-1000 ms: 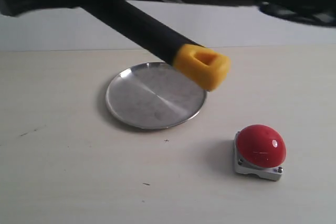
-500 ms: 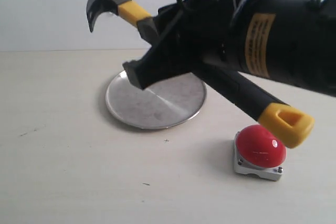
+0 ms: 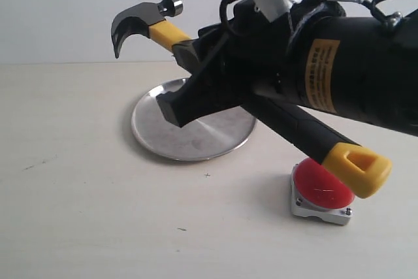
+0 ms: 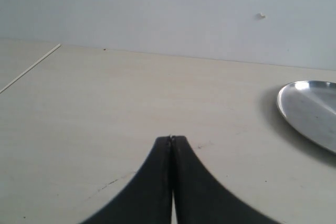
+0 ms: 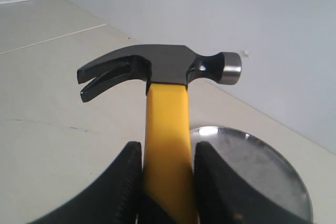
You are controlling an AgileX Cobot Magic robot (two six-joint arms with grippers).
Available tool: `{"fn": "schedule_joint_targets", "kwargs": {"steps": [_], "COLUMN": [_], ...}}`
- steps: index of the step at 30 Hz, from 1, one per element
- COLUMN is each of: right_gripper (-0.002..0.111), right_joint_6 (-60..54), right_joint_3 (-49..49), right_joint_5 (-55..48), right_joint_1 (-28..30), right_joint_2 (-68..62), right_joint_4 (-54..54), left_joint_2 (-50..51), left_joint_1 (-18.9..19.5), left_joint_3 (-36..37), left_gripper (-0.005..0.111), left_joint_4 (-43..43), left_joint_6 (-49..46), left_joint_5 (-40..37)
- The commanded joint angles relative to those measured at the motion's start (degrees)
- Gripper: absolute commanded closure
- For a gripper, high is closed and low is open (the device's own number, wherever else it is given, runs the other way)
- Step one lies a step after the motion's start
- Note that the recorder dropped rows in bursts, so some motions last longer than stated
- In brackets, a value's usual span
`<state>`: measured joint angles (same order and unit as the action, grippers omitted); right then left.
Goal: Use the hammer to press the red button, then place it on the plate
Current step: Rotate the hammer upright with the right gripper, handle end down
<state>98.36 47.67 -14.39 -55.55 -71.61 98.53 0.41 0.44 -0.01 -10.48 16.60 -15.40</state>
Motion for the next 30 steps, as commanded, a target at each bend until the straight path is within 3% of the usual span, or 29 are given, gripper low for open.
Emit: {"fn": "schedule_joint_targets", "kwargs": {"steps": [1, 6, 9, 10, 11, 12, 13, 14, 15, 16, 19, 24, 30], "right_gripper": [0.108, 0.108, 0.108, 0.108, 0.108, 0.108, 0.108, 0.108, 0.108, 0.108, 0.108, 0.108, 0.108], "right_joint_6": [1.99, 1.84, -14.03, -45.09, -56.56, -81.05, -90.82, -106.07, -112.56, -117.87, -115.37, -103.27, -100.65], "right_joint_3": [0.75, 0.75, 1.33, 2.64, 3.01, 2.82, 2.2, 0.53, -1.02, -4.83, -9.99, -14.08, -10.07], "right_joint_5": [0.13, 0.85, 1.05, 3.5, 6.31, 14.39, 17.83, 23.71, 28.36, 40.21, 57.22, 82.84, 84.35], "right_joint_1": [0.27, 0.42, 1.61, 2.64, 3.18, 4.87, 5.02, 5.02, 5.02, 5.02, 5.02, 5.02, 5.02], "right_joint_2": [0.78, 0.78, 1.4, 1.27, 1.01, 0.53, 0.38, 0.12, 0.12, 0.1, -1.72, -8.48, -14.77], "right_joint_4": [1.41, 1.41, -6.59, -26.69, -35.96, -61.22, -73.37, -92.15, -99.66, -107.32, -110.89, -105.29, -112.54], "left_joint_2": [-0.41, -0.41, -0.41, -0.41, -0.41, -0.41, -0.41, -0.41, -0.41, -0.41, -0.41, -0.41, -0.41], "left_joint_1": [0.15, 0.15, 0.15, 0.15, 0.15, 0.15, 0.15, 0.15, 0.15, 0.15, 0.15, 0.15, 0.15], "left_joint_3": [0.01, 0.01, 0.01, 0.01, 0.01, 0.01, 0.01, 0.01, 0.01, 0.01, 0.01, 0.01, 0.01], "left_gripper": [0.107, 0.107, 0.107, 0.107, 0.107, 0.107, 0.107, 0.107, 0.107, 0.107, 0.107, 0.107, 0.107], "left_joint_4": [0.31, 0.31, 0.31, 0.31, 0.31, 0.31, 0.31, 0.31, 0.31, 0.31, 0.31, 0.31, 0.31], "left_joint_6": [0.03, 0.03, 0.03, 0.03, 0.03, 0.03, 0.03, 0.03, 0.03, 0.03, 0.03, 0.03, 0.03], "left_joint_5": [0.13, 0.13, 0.13, 0.13, 0.13, 0.13, 0.13, 0.13, 0.13, 0.13, 0.13, 0.13, 0.13]}}
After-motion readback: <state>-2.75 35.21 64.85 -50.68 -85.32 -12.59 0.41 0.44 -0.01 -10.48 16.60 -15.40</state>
